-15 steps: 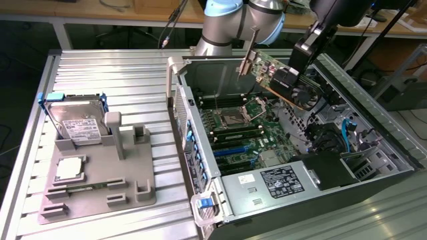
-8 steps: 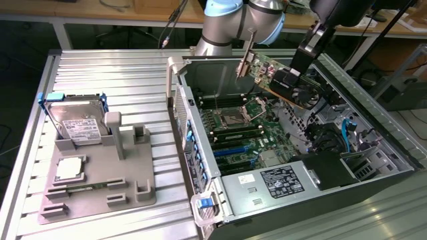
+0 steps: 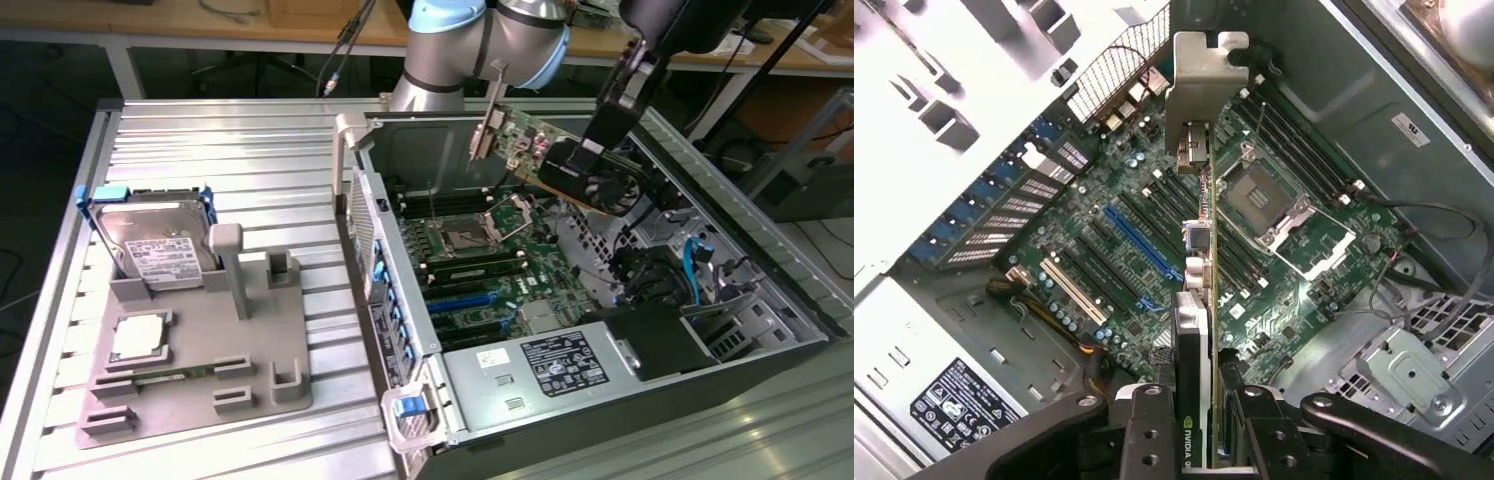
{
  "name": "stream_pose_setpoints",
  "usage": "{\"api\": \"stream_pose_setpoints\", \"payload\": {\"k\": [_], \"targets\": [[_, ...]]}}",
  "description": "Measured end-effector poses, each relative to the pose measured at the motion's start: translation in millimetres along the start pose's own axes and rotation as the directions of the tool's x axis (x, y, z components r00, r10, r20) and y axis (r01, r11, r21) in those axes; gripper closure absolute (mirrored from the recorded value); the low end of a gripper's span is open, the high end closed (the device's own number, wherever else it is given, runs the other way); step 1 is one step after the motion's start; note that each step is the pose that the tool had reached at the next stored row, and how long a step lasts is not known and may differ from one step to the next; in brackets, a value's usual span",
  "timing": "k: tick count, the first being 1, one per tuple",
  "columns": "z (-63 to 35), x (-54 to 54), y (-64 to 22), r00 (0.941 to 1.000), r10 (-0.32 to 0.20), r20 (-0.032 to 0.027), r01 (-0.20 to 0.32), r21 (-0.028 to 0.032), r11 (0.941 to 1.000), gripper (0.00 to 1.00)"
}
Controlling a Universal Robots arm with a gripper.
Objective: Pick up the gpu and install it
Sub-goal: 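Insert the gpu into the slot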
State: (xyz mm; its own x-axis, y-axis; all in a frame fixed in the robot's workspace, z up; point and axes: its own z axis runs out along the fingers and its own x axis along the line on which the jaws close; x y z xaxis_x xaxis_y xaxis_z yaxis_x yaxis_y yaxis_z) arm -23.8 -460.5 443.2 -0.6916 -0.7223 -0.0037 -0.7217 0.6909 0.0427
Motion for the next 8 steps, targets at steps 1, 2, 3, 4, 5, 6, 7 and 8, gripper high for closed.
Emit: {"api": "stream_pose_setpoints", "payload": {"k": [1, 2, 3, 4, 5, 6, 7, 8], "targets": [[0.0, 0.0, 0.0, 0.9999, -0.014, -0.0006, 0.014, 0.0, 0.9999, 0.73], [0.0, 0.0, 0.0, 0.9995, -0.031, -0.0013, 0.031, -0.0002, 0.9995, 0.73], [0.0, 0.0, 0.0, 0.9987, -0.051, -0.0022, 0.051, -0.0002, 0.9987, 0.73], [0.0, 0.0, 0.0, 0.9984, -0.056, -0.0024, 0.056, -0.0003, 0.9984, 0.73], [0.0, 0.0, 0.0, 0.9981, -0.061, -0.0026, 0.061, -0.0003, 0.9981, 0.73], [0.0, 0.0, 0.0, 0.9978, -0.066, -0.0028, 0.066, -0.0003, 0.9978, 0.73], [0.0, 0.0, 0.0, 0.9974, -0.071, -0.0031, 0.071, -0.0004, 0.9975, 0.73], [0.0, 0.0, 0.0, 0.9971, -0.076, -0.0033, 0.076, -0.0004, 0.9971, 0.73]]}}
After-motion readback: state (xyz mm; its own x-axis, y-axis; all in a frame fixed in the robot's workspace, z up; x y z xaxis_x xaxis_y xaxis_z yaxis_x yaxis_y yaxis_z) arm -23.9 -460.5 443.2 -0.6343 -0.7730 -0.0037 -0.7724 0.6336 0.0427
